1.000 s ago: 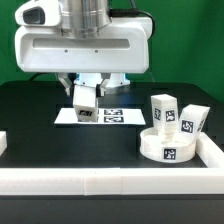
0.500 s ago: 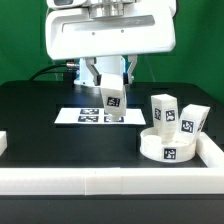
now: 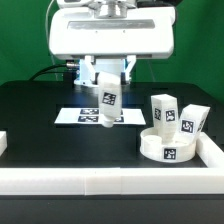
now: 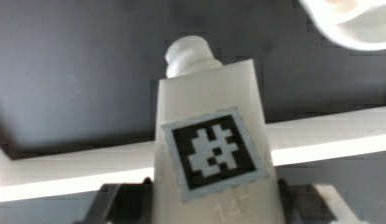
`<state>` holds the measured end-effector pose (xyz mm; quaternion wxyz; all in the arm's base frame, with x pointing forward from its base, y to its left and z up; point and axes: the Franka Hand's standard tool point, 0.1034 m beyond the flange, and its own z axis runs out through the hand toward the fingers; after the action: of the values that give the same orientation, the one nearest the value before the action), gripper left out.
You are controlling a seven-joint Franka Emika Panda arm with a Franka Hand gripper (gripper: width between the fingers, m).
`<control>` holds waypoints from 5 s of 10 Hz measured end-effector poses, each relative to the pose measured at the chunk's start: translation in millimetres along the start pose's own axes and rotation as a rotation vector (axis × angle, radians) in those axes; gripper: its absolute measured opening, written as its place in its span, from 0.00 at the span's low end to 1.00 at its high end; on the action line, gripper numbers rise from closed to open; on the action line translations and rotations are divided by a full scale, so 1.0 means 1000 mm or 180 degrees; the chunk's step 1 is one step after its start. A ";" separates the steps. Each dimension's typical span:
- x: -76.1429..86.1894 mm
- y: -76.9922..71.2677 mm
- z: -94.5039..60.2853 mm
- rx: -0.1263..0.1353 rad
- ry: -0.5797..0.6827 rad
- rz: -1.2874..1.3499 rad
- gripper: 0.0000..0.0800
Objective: Assemble stool
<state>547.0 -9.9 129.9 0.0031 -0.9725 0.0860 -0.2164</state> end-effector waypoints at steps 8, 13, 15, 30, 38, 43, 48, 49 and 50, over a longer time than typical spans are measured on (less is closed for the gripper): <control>0.004 0.003 0.001 0.0033 0.0186 -0.0080 0.41; -0.005 -0.040 0.001 0.0249 0.0188 -0.0188 0.41; -0.004 -0.043 0.001 0.0265 0.0207 -0.0191 0.41; -0.025 -0.036 0.019 0.0410 -0.0052 0.0038 0.41; -0.028 -0.062 0.015 0.0565 -0.0052 0.0062 0.41; -0.016 -0.062 0.020 0.0588 -0.0008 0.0014 0.41; -0.019 -0.061 0.021 0.0578 0.0001 0.0014 0.41; -0.021 -0.059 0.022 0.0559 0.0051 -0.0006 0.41; -0.022 -0.058 0.023 0.0556 0.0054 -0.0015 0.41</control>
Offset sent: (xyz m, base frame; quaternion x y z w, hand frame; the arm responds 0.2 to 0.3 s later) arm 0.0000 0.0000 0.0000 0.0000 0.0000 0.0000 1.0000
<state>546.4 50.6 102.1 0.0867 -0.9669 0.0645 -0.2313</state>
